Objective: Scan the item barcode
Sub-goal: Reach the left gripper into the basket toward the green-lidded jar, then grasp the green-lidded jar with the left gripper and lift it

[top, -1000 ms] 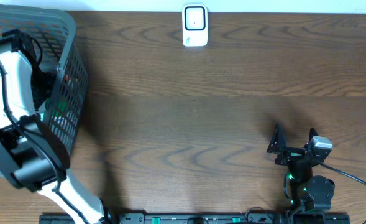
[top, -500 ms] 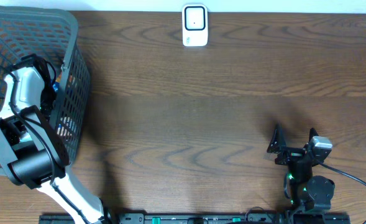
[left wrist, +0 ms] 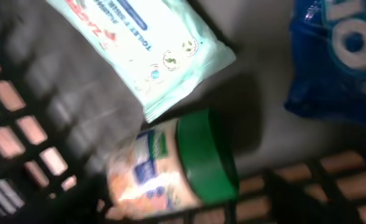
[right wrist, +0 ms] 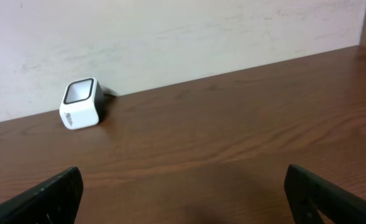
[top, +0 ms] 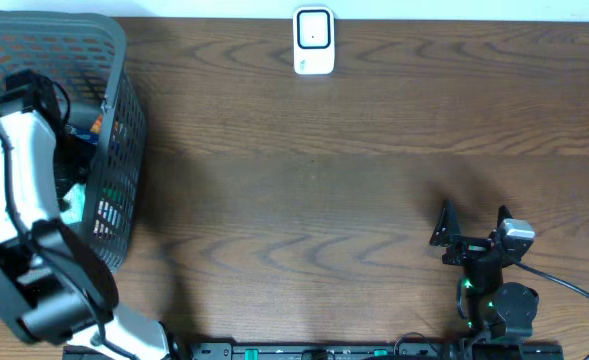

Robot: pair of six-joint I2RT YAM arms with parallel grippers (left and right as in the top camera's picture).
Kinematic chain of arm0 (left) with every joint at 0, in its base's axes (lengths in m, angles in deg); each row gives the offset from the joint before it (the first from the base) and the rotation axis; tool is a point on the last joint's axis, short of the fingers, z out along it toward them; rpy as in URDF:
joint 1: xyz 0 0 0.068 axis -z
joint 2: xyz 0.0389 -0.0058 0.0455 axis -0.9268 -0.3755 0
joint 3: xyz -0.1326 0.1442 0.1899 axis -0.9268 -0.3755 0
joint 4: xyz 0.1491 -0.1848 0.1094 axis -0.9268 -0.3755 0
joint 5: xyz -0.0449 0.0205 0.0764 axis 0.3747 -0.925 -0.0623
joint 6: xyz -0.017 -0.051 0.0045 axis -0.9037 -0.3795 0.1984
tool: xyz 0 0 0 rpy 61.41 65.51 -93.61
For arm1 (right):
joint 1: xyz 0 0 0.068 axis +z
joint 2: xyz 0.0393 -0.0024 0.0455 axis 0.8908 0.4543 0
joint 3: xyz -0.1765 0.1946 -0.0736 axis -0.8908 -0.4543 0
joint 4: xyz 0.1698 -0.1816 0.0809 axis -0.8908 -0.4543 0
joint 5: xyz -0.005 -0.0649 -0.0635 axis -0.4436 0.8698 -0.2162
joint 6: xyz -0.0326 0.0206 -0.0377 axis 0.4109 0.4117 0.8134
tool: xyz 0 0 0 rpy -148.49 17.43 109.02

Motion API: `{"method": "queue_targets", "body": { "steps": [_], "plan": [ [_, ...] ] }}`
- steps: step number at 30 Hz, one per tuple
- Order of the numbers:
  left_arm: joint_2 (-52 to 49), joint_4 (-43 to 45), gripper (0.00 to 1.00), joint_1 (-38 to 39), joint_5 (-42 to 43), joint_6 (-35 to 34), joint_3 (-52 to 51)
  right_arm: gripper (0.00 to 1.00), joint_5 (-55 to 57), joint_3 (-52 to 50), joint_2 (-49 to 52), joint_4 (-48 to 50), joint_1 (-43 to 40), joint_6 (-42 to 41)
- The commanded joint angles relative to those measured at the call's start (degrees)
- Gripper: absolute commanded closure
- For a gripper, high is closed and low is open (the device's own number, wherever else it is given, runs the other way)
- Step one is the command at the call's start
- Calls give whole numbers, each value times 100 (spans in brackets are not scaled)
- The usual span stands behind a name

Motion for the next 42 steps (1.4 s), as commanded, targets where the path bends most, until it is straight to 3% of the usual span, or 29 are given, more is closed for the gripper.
{"method": "queue_targets", "body": {
  "steps": [1, 5, 13, 28, 32, 38, 42],
  "plan": [
    [131, -352, 1, -44, 63, 870, 92, 1, 31, -9, -31, -22, 55, -48],
    [103, -879, 2, -46, 116, 2103, 61, 1, 31, -9, -31, -22, 55, -48],
    [76, -551, 2, -46, 120, 2833, -149, 1, 31, -9, -31, -22, 55, -48],
    [31, 282, 1, -46, 378, 2903, -1475, 1, 31, -9, -31, -24, 55, -46],
    [31, 428, 17, -46, 378, 2780, -1709, 1, 31, -9, -31, -22, 55, -48],
    [31, 492, 25, -46, 378, 2684, -1742, 1, 31, -9, -31, -22, 55, -46],
    [31, 640, 16, -46, 380, 2577, -1873, 1, 31, -9, -31, -22, 55, -46]
  ]
}}
